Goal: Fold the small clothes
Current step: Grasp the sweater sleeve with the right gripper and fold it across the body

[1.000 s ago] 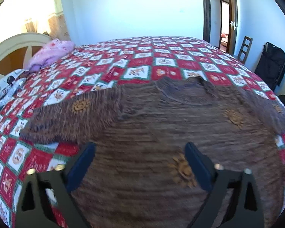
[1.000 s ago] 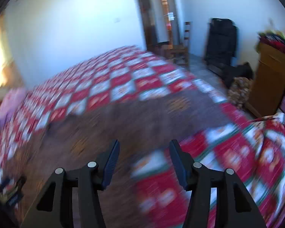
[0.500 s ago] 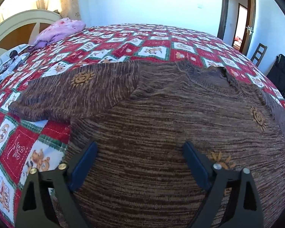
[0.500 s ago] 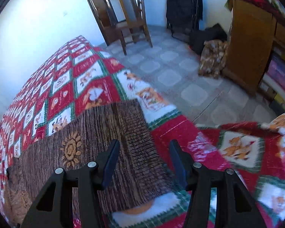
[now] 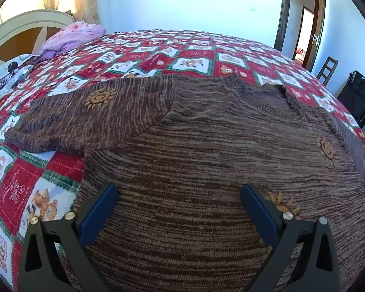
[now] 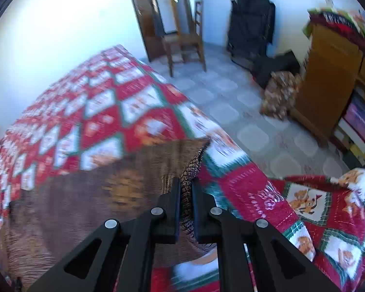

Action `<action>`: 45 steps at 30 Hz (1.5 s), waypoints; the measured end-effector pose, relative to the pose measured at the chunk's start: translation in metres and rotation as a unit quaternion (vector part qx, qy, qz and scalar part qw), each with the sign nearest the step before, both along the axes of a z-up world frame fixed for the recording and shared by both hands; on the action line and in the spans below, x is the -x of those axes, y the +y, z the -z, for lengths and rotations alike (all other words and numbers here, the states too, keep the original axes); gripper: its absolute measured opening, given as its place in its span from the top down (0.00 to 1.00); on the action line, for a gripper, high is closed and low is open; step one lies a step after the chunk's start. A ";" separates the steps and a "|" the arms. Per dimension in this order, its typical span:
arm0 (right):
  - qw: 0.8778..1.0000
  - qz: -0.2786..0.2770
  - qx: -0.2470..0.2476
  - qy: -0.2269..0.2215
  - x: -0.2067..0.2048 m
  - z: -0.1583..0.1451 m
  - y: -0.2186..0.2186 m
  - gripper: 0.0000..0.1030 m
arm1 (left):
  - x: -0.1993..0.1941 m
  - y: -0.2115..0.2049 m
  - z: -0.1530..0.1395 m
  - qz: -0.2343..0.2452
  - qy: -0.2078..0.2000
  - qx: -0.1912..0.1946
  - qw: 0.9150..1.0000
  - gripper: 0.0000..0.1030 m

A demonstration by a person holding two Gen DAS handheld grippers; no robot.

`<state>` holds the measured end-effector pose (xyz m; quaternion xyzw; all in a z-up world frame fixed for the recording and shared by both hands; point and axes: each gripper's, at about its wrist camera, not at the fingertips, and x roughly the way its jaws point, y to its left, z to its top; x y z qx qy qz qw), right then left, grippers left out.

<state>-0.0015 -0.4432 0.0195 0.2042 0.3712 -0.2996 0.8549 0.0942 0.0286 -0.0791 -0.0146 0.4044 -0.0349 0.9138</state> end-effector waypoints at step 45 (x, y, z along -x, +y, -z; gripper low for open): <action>0.938 -0.345 -0.015 -0.022 -0.096 0.081 0.341 0.57 | 0.002 0.006 0.000 0.006 -0.013 0.031 0.999 0.00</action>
